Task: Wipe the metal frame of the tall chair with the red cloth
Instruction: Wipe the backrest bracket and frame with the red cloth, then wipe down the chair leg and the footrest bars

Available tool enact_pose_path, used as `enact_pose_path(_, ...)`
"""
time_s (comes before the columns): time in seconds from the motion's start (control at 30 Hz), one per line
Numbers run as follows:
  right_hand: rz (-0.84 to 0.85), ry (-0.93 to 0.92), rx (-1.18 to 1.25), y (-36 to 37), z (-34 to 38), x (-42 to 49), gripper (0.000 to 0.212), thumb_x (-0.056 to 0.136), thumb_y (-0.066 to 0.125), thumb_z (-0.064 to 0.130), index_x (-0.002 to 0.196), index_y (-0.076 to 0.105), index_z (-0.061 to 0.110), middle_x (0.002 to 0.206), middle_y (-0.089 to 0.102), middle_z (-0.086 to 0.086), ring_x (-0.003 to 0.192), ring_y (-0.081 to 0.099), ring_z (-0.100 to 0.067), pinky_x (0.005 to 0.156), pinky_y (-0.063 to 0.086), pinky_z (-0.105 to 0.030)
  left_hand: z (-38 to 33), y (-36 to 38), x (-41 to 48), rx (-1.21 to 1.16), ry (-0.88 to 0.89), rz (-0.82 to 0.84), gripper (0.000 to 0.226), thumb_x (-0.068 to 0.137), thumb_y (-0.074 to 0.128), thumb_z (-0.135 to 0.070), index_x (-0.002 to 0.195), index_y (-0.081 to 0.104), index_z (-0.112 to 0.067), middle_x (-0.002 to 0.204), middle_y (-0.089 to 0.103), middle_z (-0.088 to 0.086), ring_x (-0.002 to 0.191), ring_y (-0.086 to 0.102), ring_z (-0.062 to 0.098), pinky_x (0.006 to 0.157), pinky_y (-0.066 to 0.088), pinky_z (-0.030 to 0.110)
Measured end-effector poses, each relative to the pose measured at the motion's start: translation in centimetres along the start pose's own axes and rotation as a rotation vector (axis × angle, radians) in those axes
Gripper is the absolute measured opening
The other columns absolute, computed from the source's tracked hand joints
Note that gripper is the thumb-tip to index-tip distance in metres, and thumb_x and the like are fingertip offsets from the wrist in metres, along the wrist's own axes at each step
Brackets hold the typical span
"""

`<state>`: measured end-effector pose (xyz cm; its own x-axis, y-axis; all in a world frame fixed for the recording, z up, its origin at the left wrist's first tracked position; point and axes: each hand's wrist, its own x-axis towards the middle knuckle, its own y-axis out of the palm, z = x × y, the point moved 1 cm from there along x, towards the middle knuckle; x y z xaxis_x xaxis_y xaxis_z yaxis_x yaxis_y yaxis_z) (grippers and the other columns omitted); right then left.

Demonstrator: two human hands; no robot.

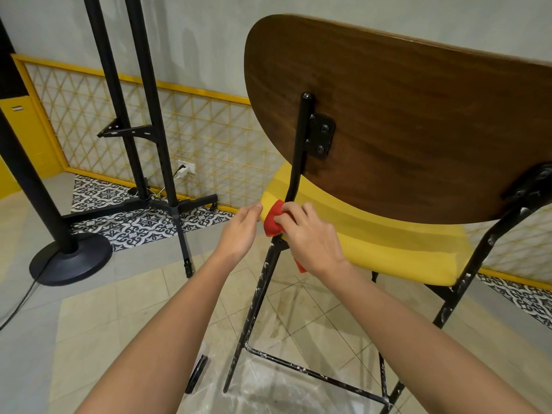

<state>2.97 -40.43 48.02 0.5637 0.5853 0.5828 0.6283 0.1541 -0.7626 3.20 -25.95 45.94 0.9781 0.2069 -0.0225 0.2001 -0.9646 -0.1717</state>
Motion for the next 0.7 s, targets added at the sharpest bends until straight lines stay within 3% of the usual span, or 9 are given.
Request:
enact_pose_path(0.2,0.099,-0.105,-0.076,0.8,1.0,-0.4,0.033,0.053,0.082,0.008,0.080,0.066,0.017,0.091,0.062,0.001,0.075,0.055,-0.018,0.032,0.025,-0.021,-0.1,0.0,-0.5,-0.001,0.003,0.004,0.042,0.098,0.036,-0.042,0.130,0.049,-0.019,0.114,0.055,-0.003,0.107,0.049,0.015,0.098,0.037,0.034)
enact_pose_path(0.4,-0.005,0.170,0.164,0.9,1.0,-0.8,0.035,0.066,0.081,0.012,0.096,0.063,0.016,0.107,0.058,-0.002,0.086,0.057,-0.022,0.034,0.037,-0.023,0.2,-0.6,-1.0,0.015,0.010,0.002,0.038,0.097,0.042,-0.039,0.127,0.050,-0.018,0.115,0.055,-0.003,0.108,0.050,0.015,0.094,0.038,0.032)
enact_pose_path(0.53,-0.052,0.351,0.355,0.3,2.4,-1.1,0.026,0.082,0.067,0.019,0.107,0.060,0.016,0.116,0.053,-0.004,0.103,0.053,-0.021,0.048,0.047,-0.031,0.9,-0.5,-2.0,-0.013,-0.014,-0.026,0.034,0.090,0.056,-0.042,0.113,0.049,-0.019,0.099,0.056,-0.002,0.090,0.054,0.014,0.081,0.043,0.030)
enact_pose_path(0.63,-0.087,0.425,0.462,0.1,3.5,-1.0,0.036,0.082,0.062,0.014,0.117,0.054,0.014,0.119,0.049,-0.003,0.109,0.051,-0.021,0.056,0.050,-0.034,1.6,0.5,-3.1,-0.127,-0.137,-0.052,0.049,0.079,0.066,-0.052,0.109,0.047,-0.019,0.094,0.059,0.001,0.082,0.059,0.015,0.076,0.050,0.032)
enact_pose_path(0.7,-0.076,0.439,0.528,0.4,4.1,-1.1,0.044,0.081,0.058,0.007,0.123,0.048,0.013,0.121,0.046,-0.002,0.111,0.050,-0.020,0.061,0.049,-0.034,1.9,1.4,-3.7,-0.211,-0.195,-0.071,0.071,0.062,0.072,-0.065,0.111,0.052,-0.016,0.095,0.068,0.005,0.083,0.067,0.017,0.074,0.057,0.035)
